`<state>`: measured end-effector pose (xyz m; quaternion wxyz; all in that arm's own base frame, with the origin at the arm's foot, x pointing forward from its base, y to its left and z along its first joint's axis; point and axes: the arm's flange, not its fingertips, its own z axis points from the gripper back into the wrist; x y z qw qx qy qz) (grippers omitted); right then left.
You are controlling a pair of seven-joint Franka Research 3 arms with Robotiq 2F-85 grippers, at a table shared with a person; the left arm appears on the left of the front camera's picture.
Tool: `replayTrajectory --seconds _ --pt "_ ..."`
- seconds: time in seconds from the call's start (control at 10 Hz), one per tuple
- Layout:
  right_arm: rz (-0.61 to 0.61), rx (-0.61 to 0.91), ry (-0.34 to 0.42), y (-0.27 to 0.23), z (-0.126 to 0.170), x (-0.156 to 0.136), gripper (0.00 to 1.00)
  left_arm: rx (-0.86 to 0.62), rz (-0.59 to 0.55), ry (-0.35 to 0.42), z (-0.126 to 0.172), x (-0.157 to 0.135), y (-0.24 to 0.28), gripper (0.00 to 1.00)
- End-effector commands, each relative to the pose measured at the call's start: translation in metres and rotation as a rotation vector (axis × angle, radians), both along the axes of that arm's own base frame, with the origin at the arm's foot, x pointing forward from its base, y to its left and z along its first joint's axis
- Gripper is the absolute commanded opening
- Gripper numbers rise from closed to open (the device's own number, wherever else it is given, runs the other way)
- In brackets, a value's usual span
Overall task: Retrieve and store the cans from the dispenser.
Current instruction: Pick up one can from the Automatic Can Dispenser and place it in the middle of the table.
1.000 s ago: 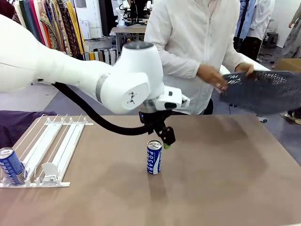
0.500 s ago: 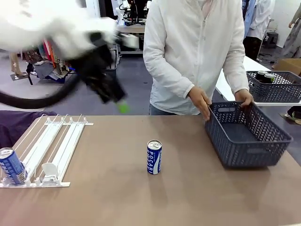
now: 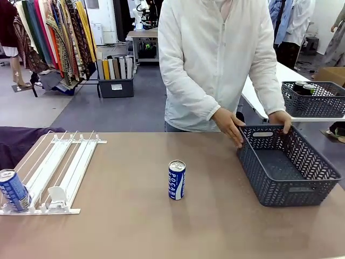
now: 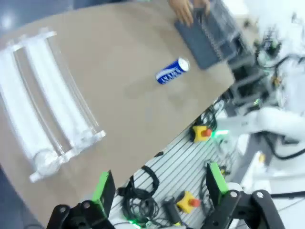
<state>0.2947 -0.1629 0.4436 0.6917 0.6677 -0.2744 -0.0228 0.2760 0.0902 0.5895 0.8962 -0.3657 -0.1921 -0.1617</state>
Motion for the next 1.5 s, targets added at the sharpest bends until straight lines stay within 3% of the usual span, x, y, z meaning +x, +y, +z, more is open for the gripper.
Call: replayTrajectory --seconds 0.0,0.1,0.2,1.4 --pt "-0.001 0.011 -0.007 0.0 0.005 0.002 1.0 -0.22 0.118 -0.008 -0.026 0.004 0.051 1.0" --pt "-0.001 0.011 -0.007 0.0 0.005 0.002 1.0 -0.277 0.143 -0.023 -0.036 0.001 0.069 1.0" --pt "-0.001 0.011 -0.007 0.0 0.005 0.002 1.0 -0.103 0.088 0.022 -0.017 -0.01 0.048 1.0" --pt "-0.001 0.011 -0.007 0.0 0.005 0.002 1.0 -0.085 0.106 0.039 -0.018 -0.01 0.045 1.0"
